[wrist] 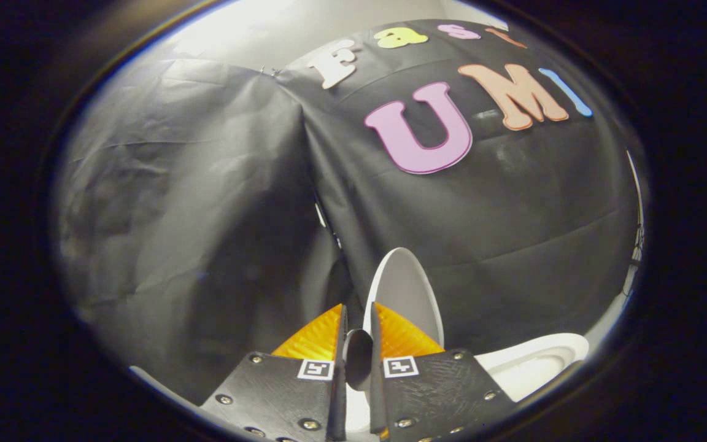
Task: Open the toilet lid.
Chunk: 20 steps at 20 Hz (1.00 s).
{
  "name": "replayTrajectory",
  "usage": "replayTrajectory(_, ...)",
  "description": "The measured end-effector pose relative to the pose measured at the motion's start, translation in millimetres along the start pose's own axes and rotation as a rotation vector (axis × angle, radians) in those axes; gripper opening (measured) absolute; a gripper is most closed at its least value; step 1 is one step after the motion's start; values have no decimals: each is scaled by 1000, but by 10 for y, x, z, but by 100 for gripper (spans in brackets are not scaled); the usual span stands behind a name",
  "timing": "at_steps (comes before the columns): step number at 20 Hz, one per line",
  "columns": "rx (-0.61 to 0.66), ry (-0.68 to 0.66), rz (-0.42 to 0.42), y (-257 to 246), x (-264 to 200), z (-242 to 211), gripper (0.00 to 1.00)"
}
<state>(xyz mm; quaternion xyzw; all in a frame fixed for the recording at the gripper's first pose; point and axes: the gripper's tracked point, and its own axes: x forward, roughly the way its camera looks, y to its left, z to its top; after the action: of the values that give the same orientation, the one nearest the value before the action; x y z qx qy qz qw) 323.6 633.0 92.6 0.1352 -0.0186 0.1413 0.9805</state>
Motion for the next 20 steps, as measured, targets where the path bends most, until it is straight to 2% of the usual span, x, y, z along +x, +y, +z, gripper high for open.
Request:
replayTrajectory(5, -60, 55, 48, 344, 200, -147, 15)
replayTrajectory(12, -97, 77, 84, 562, 211, -368, 15)
replayTrajectory(20, -74, 78, 111, 653, 232, -481, 15)
